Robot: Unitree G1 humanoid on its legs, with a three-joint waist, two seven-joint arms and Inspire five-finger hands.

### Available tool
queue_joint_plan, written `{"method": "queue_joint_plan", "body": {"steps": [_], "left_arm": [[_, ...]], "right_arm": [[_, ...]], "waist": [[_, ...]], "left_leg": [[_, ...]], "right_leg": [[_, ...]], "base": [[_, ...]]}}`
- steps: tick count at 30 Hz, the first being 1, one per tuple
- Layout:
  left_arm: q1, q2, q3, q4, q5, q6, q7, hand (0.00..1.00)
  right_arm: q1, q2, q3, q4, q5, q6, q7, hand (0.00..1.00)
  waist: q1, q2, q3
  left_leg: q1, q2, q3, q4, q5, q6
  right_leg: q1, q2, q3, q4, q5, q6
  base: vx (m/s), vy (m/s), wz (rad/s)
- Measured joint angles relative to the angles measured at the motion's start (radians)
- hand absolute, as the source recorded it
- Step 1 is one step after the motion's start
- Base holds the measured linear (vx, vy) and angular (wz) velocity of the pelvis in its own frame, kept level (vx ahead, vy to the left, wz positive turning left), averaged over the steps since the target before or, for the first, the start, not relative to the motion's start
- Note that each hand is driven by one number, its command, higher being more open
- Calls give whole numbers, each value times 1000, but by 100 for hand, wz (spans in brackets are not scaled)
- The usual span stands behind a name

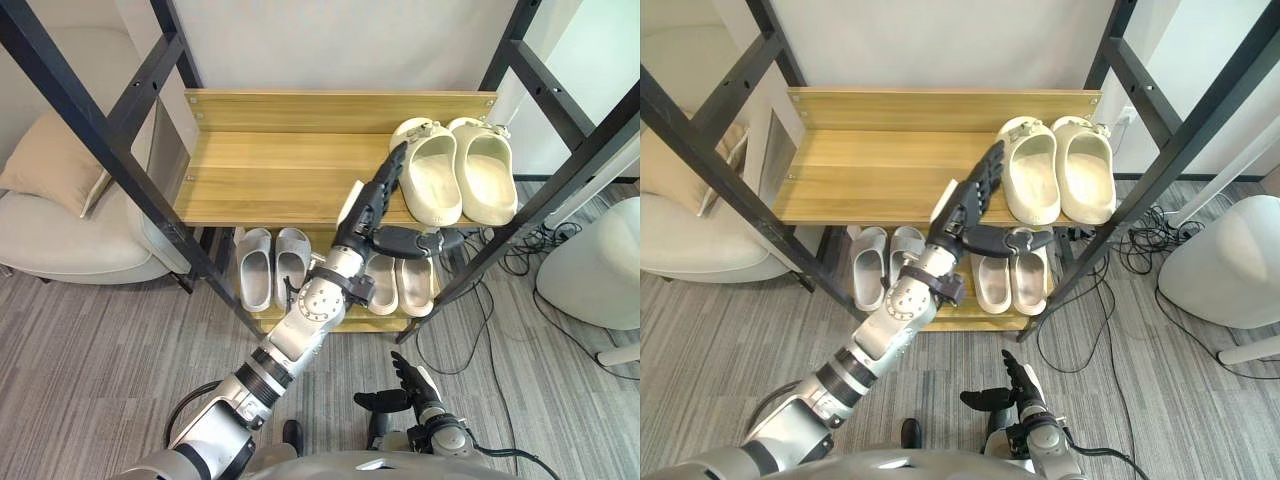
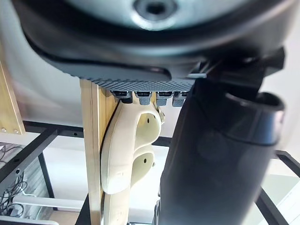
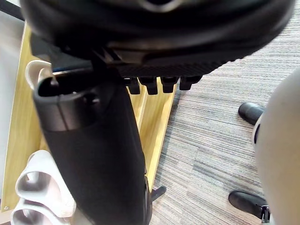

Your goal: Organize the slippers on the shoe rack

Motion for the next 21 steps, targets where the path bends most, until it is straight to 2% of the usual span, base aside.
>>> {"method": "queue_joint_plan", "body": {"steps": [5,7,11,16,21], "left_arm": [[99,39,37,-150,-64,6,-12,100],[118,42,43,-214,-104,8,-20,100],[137,42,33,-308,-165,7,-49,100],[189,43,-78,-409,-275,0,-135,100],[230,43,-221,-412,-330,18,-221,100]], "right_arm": [[-7,-5,0,23,-1,14,5,100],[-5,-8,1,23,-1,15,8,100],[-1,-8,7,24,-1,16,15,100],[-2,-20,42,24,-2,16,26,100],[-10,-35,60,43,-3,16,30,100]], "waist": [[15,5,2],[35,10,-1],[49,17,-5],[66,37,-18],[68,58,-33]], "left_leg": [[-11,1,-16,5,-1,-1],[-14,0,-23,7,-1,-1],[-20,-2,-45,19,-1,-2],[-23,-5,-63,24,-5,-7],[-19,-2,-66,24,-5,-8]], "right_leg": [[0,-2,-12,1,-5,1],[2,-3,-18,4,-6,1],[13,-6,-36,4,-7,0],[28,-7,-53,4,-13,0],[33,-6,-55,5,-15,-1]], "base": [[1,0,10],[8,3,9],[1,7,18],[-25,-2,11],[0,0,0]]}}
